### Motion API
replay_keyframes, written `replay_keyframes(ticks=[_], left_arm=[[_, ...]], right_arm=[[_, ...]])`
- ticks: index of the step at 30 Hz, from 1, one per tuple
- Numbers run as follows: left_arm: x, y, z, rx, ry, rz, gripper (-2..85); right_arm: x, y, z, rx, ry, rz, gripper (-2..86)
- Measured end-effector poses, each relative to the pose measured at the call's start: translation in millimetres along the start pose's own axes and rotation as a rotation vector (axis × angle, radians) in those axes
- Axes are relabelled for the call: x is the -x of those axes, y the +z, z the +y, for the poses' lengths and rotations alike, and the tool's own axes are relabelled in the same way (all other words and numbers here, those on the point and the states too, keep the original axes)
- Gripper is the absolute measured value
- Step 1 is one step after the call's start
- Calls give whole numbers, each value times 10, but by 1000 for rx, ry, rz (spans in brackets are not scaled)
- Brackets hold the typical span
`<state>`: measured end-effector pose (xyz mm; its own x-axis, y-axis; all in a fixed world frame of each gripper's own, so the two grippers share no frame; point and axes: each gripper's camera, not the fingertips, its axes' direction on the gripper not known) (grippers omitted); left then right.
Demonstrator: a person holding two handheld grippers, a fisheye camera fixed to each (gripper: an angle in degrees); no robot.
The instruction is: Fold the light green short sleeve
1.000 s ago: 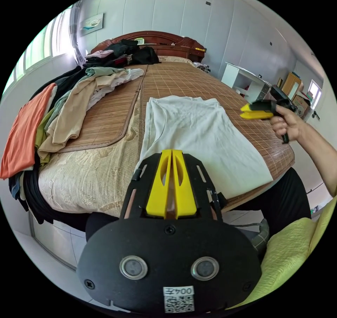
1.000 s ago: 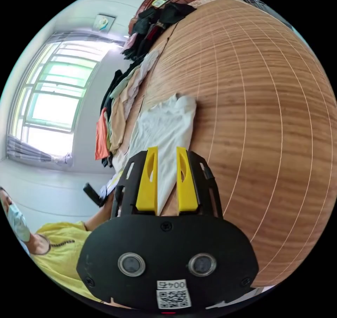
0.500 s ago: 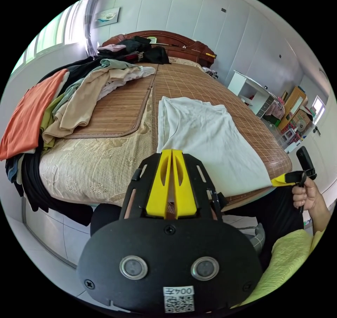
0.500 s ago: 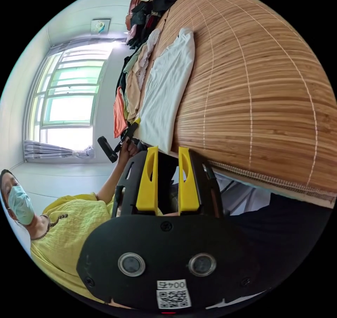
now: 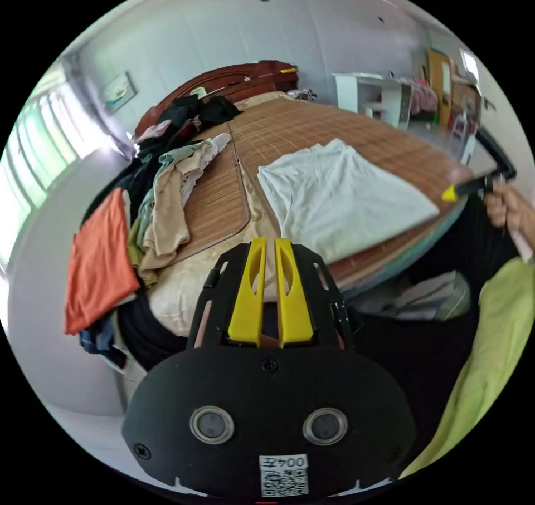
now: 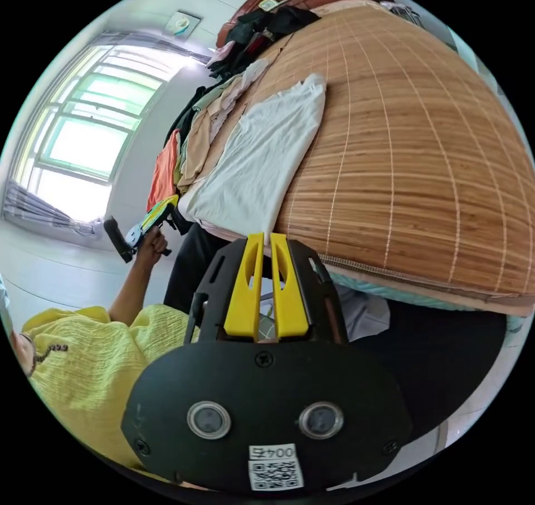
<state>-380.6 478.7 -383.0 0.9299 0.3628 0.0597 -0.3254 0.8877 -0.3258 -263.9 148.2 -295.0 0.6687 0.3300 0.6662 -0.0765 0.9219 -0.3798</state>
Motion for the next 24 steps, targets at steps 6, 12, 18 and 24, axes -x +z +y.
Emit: replay_keyframes(ticks=[6, 12, 18, 24], left_arm=[[-865, -117, 127, 32, 339, -224, 19], [-1213, -99, 118, 33, 254, -186, 16], [-1385, -159, 204, 15, 201, -178, 20], [-1387, -210, 229, -5, 157, -160, 23]], right_arm=[[1034, 87, -153, -15, -247, 197, 62], [2491, 839, -399, 82, -643, 350, 78], [3572, 1634, -625, 139, -913, 447, 104], [3974, 2123, -550, 169, -1094, 627, 81]])
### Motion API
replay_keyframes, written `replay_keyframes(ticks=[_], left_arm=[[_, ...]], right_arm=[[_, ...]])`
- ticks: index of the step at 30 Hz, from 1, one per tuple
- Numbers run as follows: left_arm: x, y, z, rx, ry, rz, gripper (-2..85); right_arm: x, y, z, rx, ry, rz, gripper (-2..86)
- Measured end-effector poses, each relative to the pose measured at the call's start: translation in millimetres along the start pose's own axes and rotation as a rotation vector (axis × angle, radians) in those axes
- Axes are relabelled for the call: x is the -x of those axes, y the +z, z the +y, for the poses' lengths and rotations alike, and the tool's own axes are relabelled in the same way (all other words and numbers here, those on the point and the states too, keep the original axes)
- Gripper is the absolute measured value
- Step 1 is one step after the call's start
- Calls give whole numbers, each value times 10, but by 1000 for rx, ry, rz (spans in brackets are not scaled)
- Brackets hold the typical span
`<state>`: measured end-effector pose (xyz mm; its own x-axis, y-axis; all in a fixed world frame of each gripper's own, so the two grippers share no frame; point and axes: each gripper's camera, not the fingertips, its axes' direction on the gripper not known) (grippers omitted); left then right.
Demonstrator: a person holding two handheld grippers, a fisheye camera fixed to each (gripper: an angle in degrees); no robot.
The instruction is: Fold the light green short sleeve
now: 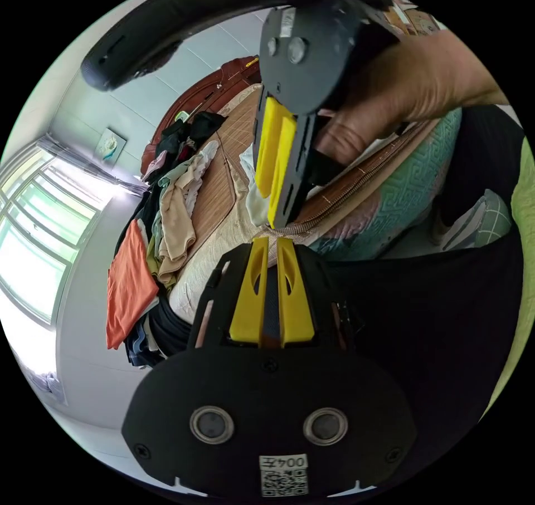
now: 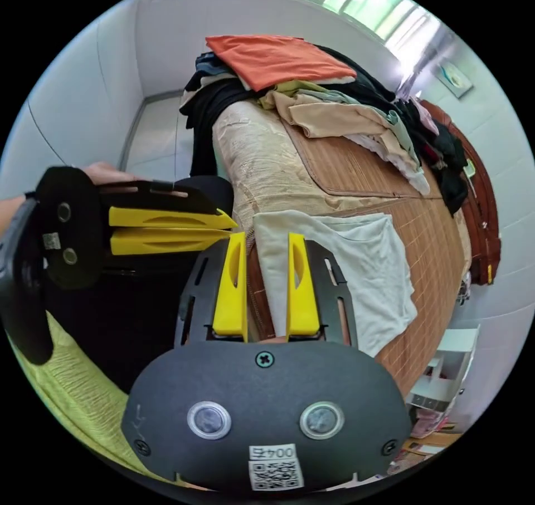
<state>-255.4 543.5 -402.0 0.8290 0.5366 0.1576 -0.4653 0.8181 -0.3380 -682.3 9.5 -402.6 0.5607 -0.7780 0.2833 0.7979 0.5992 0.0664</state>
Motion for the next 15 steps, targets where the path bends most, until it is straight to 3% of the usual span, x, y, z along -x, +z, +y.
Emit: replay_keyframes(ticks=[2, 7, 15], left_arm=[[-2, -6, -4, -4, -5, -6, 24], [-4, 39, -74, -12, 7, -17, 35], [44, 184, -197, -33, 113, 35, 76]], right_arm=[[-50, -70, 17, -41, 47, 50, 41], [-654, -78, 155, -84, 301, -358, 17], [-948, -101, 263, -153, 385, -547, 38]])
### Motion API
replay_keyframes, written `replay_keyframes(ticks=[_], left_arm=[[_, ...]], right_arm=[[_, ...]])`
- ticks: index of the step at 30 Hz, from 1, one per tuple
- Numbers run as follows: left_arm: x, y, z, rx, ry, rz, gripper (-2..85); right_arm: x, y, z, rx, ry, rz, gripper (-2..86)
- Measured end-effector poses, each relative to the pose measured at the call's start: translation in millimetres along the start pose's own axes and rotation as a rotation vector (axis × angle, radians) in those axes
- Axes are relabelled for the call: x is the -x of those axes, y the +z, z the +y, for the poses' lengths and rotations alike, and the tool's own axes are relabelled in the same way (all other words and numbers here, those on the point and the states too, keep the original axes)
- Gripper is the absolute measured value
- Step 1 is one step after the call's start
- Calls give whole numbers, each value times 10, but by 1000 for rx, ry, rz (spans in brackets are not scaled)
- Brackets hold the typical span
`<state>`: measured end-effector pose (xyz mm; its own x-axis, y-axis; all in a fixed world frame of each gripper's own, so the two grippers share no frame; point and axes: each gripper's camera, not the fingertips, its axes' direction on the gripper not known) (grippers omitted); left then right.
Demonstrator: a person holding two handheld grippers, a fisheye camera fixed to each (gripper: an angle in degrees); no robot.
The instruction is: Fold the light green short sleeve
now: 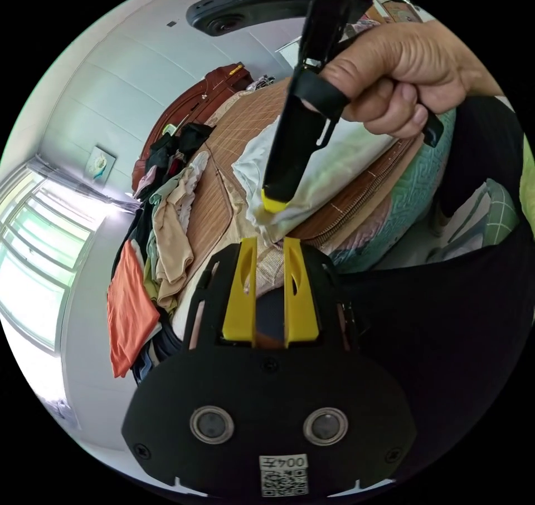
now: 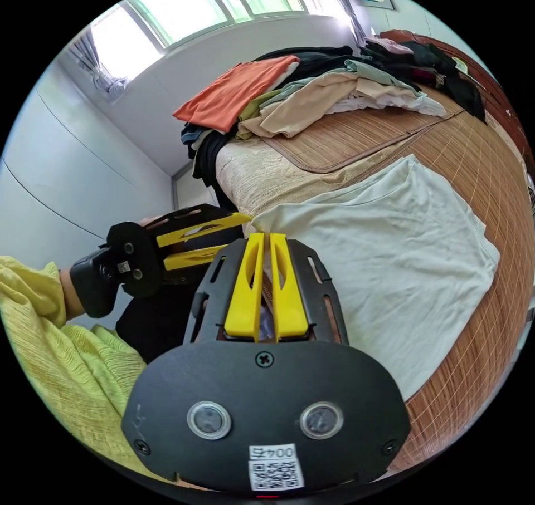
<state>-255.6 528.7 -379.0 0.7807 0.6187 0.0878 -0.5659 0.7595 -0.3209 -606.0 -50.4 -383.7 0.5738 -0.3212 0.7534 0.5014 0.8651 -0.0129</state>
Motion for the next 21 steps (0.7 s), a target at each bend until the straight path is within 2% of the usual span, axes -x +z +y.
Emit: replay_keyframes(ticks=[5, 11, 17, 21], left_arm=[[129, 54, 7, -12, 32, 56, 84], [182, 136, -22, -16, 62, 86, 58], [256, 167, -7, -21, 65, 106, 27], [332, 197, 47, -24, 65, 144, 21]], right_arm=[[-121, -228, 3, -68, 25, 36, 44], [-636, -258, -266, -39, 149, 233, 50], [-988, 12, -685, 45, 192, 293, 58], [-1097, 354, -895, 164, 184, 410, 71]])
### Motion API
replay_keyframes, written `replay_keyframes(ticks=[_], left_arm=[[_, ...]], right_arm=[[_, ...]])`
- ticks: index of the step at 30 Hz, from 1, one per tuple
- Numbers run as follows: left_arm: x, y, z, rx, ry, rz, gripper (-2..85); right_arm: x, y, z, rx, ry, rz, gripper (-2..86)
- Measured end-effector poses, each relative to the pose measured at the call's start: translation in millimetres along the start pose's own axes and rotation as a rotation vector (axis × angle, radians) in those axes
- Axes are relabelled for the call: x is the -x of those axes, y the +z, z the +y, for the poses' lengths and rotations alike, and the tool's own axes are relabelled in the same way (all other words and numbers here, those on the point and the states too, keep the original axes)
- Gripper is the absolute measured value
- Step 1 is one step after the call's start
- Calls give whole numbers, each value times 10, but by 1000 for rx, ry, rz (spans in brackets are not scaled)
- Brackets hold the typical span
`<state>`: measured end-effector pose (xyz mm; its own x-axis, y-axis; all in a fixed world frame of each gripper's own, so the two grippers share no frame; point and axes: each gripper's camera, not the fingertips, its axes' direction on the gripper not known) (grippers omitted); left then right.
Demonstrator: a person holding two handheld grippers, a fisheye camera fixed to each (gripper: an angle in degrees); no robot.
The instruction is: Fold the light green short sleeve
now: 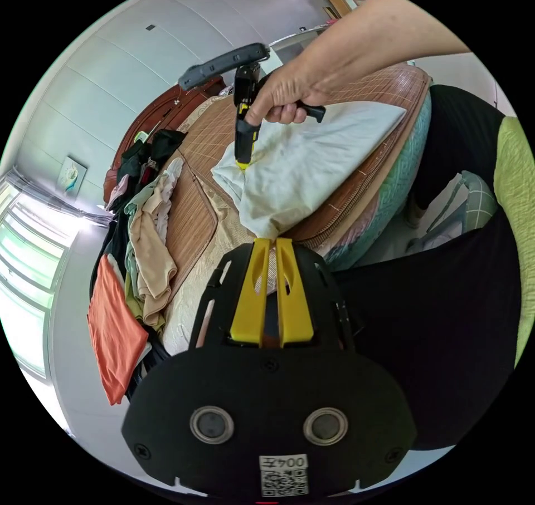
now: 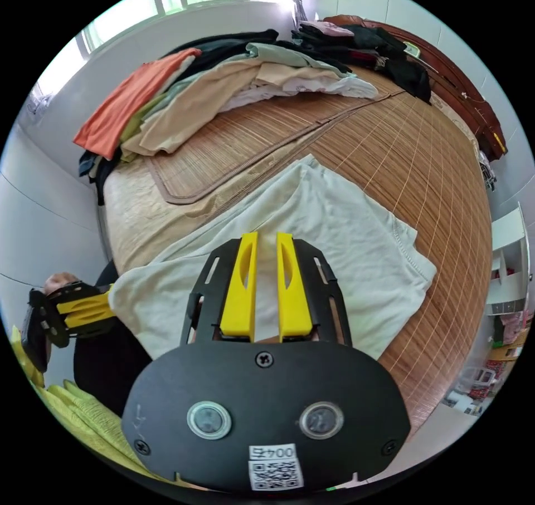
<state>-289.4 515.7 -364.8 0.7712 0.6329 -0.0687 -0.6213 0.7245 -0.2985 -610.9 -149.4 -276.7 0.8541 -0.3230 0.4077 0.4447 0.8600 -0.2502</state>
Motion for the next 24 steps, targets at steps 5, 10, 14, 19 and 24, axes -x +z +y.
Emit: replay_keyframes(ticks=[5, 10, 14, 19, 24], left_arm=[[86, 65, 85, -19, -22, 33, 17], [157, -57, 168, 5, -83, -18, 14], [279, -386, 277, -43, -168, -60, 11], [148, -472, -225, -150, -116, -80, 5], [132, 219, -348, 66, -57, -24, 6]], right_arm=[[75, 159, -23, 8, -46, 44, 76], [-5, -51, 269, -58, -20, 27, 97], [-93, -453, 980, -166, -4, -26, 99], [-240, -556, 2244, -219, 56, -69, 78], [-335, -178, 2852, -141, 72, -53, 74]])
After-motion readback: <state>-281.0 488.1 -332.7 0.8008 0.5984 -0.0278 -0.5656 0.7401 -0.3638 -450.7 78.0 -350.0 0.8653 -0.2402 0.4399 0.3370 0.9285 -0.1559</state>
